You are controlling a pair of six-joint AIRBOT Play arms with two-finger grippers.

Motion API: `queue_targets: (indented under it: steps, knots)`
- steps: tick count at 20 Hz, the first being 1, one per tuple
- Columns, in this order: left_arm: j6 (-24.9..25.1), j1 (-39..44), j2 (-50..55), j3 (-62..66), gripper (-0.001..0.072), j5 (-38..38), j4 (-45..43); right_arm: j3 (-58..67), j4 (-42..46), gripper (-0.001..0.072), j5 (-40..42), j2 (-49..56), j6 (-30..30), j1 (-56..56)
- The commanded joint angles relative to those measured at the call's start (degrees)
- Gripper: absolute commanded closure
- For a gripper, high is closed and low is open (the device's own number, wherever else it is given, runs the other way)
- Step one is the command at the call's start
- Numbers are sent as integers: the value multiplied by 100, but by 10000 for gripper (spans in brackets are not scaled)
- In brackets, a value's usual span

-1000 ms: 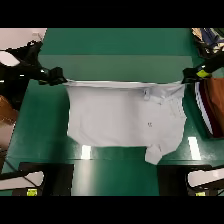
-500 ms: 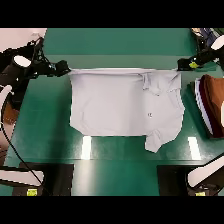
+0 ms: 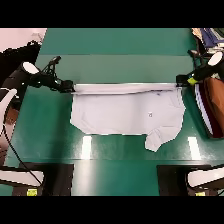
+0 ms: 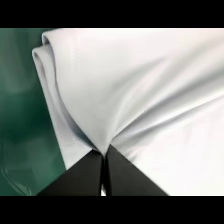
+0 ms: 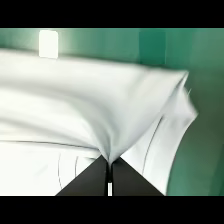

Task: Fold the shirts.

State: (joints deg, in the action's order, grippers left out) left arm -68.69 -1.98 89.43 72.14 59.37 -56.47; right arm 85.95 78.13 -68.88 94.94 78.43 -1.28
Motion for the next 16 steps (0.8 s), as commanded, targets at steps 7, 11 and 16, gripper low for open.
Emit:
queue_targets:
  steps: [7,11,16]
  knots:
    - [-662,26,-101,-166,284,468,-452,-804,-59,344,-66,-553,17,72]
    - [-1108,28,-669,-297,282,1307,-1272,-791,-61,343,-551,-1067,-52,389]
    - [-1644,28,-2013,-1969,281,1228,-1156,-1945,-66,198,-546,-2253,-52,844]
